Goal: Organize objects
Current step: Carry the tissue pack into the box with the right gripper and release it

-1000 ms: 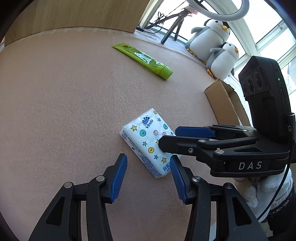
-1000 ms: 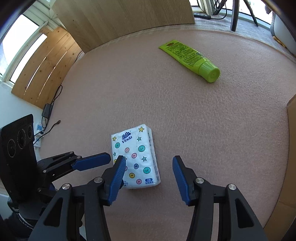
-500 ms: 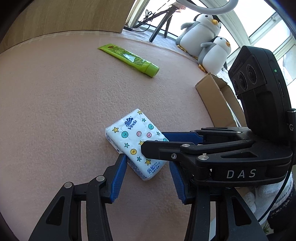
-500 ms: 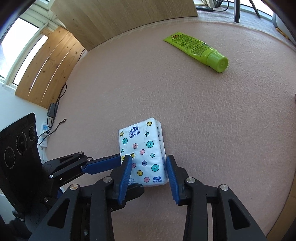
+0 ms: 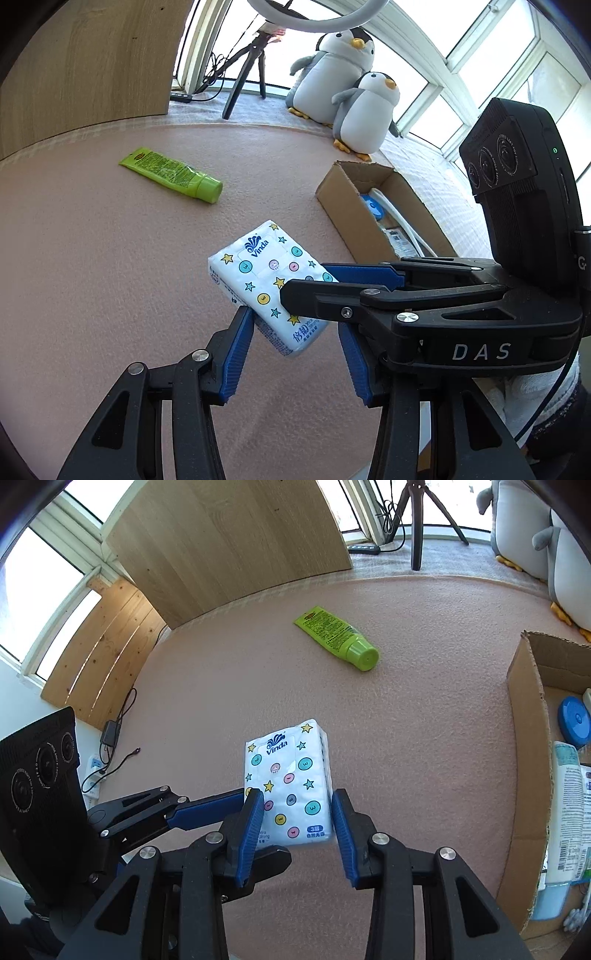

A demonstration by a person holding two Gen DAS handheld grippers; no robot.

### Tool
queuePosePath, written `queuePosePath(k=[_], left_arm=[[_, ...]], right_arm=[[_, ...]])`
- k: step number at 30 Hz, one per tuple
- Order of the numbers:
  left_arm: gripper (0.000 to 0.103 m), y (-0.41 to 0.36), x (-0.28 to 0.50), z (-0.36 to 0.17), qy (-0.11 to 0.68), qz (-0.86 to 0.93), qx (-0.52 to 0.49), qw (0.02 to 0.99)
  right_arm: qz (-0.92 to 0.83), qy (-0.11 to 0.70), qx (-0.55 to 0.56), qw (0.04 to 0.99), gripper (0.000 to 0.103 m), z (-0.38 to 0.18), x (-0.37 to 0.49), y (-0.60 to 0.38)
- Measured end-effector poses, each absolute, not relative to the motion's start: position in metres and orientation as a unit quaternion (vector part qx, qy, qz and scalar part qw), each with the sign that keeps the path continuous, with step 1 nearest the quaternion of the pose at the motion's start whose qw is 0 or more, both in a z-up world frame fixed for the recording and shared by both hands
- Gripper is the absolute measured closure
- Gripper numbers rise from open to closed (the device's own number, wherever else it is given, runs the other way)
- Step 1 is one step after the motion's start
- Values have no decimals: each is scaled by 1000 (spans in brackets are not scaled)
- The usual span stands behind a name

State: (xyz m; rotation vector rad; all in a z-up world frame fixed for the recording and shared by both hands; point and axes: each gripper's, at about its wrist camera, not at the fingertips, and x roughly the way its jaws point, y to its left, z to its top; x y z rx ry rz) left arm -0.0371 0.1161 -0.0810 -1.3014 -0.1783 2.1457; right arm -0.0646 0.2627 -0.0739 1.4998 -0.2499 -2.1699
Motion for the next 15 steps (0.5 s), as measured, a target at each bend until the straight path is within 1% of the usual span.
queuePosePath(k=[8,15], left_arm=[[52,180,-30,-61,-46,800,-478,360],[52,241,-25,-58,-29,781,-478,402]], right_arm=[[-824,-107,520,198,68,-51,-49,320],[-839,-131,506,153,68,-46,-34,372]])
